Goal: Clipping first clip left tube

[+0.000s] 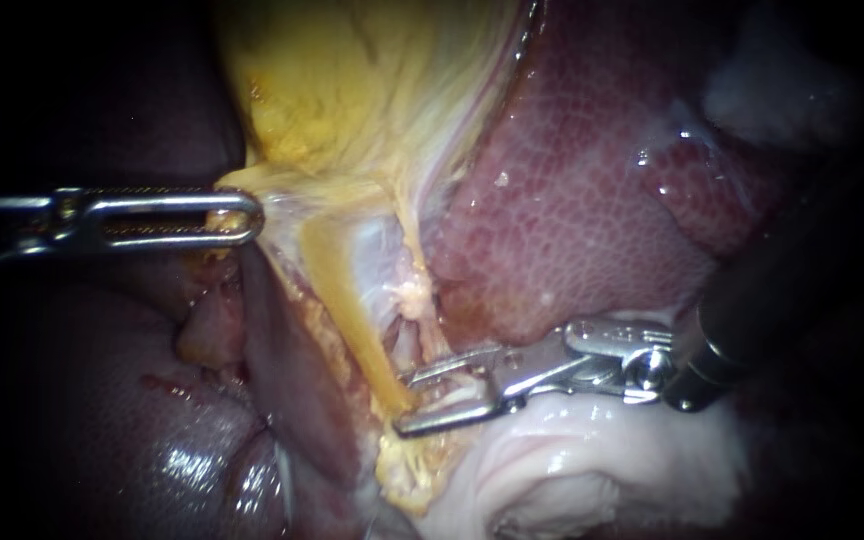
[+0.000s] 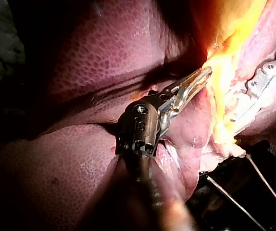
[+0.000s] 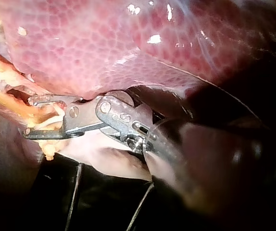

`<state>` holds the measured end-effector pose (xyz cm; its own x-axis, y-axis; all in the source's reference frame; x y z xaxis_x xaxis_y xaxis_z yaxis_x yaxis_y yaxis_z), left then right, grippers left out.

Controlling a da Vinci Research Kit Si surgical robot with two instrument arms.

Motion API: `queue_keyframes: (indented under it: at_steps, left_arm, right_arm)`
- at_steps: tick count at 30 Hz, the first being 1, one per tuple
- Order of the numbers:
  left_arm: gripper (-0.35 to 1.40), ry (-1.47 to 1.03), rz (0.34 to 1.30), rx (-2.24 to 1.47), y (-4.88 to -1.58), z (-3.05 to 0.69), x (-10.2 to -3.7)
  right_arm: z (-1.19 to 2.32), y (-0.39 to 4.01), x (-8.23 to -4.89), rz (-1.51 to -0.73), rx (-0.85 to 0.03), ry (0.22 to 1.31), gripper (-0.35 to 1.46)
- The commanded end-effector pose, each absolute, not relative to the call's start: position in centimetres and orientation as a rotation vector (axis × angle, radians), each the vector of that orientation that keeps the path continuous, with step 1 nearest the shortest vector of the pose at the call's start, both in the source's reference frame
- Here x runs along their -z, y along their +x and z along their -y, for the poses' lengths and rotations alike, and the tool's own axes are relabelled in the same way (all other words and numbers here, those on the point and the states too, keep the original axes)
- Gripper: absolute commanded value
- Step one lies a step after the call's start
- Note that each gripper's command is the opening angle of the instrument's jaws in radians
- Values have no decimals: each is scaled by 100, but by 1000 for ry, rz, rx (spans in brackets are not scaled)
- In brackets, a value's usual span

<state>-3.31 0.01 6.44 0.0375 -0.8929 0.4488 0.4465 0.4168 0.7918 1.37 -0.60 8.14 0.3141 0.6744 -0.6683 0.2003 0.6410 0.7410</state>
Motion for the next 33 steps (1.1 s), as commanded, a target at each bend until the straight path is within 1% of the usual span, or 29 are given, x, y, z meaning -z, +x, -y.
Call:
queue_keyframes:
  at_steps: [1, 10, 27, 30, 31, 33]
  left_arm:
    - [-35, 510, 1101, 1098, -331, -1, -644]
    - [-35, 509, 1101, 1100, -332, -1, -641]
    - [-35, 502, 1104, 1099, -338, 2, -635]
    - [-35, 502, 1104, 1098, -338, 2, -635]
    - [-35, 503, 1104, 1098, -337, 1, -636]
    - [-35, 503, 1104, 1097, -337, 1, -636]
  right_arm:
    - [60, 138, -814, -1246, -370, 863, 41]
    - [58, 144, -814, -1246, -374, 862, 46]
    - [54, 178, -817, -1248, -390, 850, 55]
    - [56, 181, -817, -1263, -393, 849, 56]
    - [58, 181, -815, -1272, -393, 850, 57]
    - [63, 180, -811, -1282, -392, 892, 57]
